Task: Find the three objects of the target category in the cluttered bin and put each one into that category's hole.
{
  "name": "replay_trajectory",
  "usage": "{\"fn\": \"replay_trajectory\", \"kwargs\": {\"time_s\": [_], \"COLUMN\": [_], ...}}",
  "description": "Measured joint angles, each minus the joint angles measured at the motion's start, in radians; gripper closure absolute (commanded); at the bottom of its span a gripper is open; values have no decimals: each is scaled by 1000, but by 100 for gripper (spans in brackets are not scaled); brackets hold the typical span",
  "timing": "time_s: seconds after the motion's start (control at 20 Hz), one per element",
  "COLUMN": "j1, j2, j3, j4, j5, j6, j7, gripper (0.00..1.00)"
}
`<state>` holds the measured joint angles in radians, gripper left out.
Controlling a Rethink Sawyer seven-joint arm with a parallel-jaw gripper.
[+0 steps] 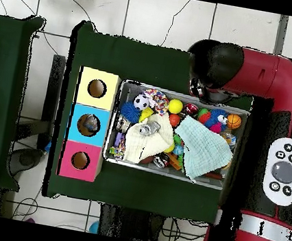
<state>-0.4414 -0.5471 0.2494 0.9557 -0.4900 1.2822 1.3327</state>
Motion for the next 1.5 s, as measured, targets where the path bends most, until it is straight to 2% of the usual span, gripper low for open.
{"fn": "replay_trajectory", "kwargs": {"time_s": [0.45, 1.1, 1.5], "j1": [-14, -54, -57], "j2": [38, 97, 142], "j3": [11, 37, 39], "j4": [0, -15, -68], "j5": [-56, -60, -61], "j6": [0, -9, -11], "j7": [-5, -101, -160], "gripper": [0, 0, 0]}}
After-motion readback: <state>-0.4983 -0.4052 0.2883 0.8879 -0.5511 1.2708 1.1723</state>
